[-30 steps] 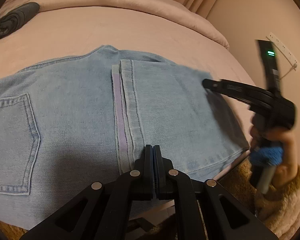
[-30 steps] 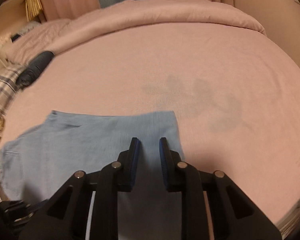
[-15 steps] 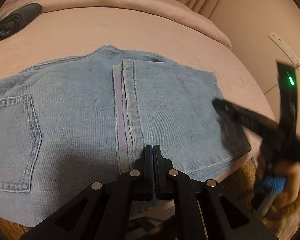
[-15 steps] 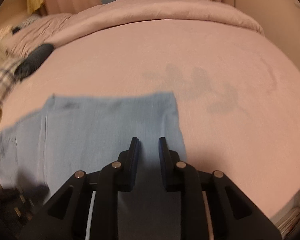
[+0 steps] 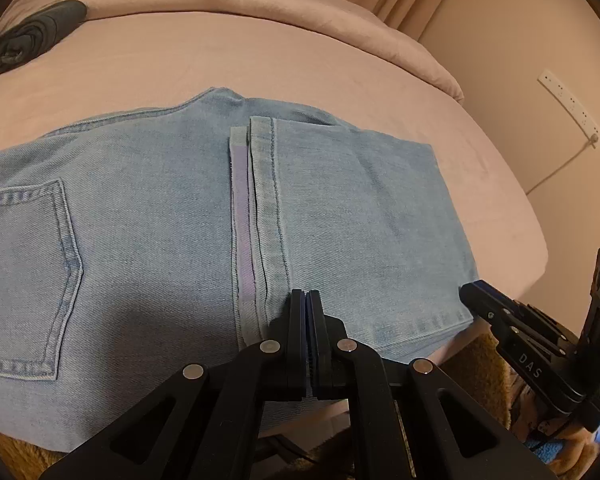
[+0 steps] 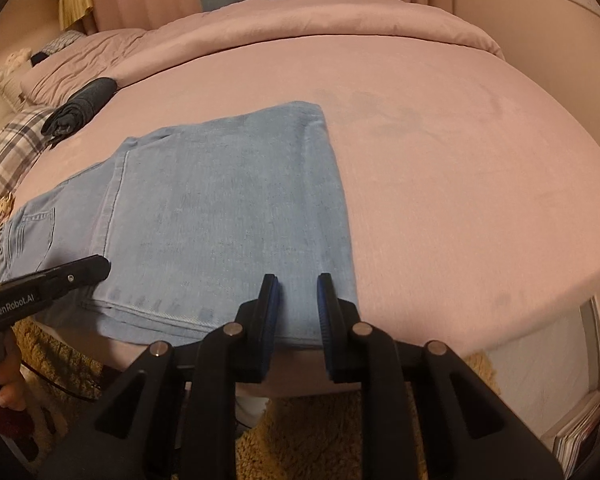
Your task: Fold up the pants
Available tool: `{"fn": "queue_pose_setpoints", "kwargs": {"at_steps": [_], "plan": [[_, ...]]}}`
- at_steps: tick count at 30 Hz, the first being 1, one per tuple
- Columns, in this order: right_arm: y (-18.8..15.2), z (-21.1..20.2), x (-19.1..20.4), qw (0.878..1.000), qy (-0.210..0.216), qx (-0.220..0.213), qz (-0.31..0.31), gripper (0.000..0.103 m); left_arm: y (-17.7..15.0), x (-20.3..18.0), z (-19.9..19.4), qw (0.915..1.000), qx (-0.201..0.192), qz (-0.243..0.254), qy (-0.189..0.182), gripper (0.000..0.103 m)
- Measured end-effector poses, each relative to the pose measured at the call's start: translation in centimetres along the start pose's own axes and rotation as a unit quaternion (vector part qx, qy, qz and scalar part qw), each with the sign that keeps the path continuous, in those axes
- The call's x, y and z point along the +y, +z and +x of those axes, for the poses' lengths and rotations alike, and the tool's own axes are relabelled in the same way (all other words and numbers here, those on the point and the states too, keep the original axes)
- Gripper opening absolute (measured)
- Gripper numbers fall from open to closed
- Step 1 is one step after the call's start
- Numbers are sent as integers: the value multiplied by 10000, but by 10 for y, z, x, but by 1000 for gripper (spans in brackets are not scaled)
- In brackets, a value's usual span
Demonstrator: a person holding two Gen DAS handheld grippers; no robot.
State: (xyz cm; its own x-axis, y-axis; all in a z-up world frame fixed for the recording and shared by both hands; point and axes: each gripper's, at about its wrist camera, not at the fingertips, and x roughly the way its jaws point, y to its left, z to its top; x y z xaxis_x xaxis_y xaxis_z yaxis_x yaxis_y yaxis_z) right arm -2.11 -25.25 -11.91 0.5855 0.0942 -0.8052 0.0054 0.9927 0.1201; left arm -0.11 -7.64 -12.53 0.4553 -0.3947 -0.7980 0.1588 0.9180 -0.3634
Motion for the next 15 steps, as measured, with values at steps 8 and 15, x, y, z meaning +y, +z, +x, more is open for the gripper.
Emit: {"fn": "queue_pose_setpoints", "kwargs": {"at_steps": [8, 15], "plan": [[1, 3, 3, 9999, -52, 31, 83, 20, -2, 12, -10, 9992, -3, -333, -219, 7], [0, 2, 9, 9998, -215, 19, 15, 20, 0, 26, -29, 9932, 174, -866, -755, 7]]}}
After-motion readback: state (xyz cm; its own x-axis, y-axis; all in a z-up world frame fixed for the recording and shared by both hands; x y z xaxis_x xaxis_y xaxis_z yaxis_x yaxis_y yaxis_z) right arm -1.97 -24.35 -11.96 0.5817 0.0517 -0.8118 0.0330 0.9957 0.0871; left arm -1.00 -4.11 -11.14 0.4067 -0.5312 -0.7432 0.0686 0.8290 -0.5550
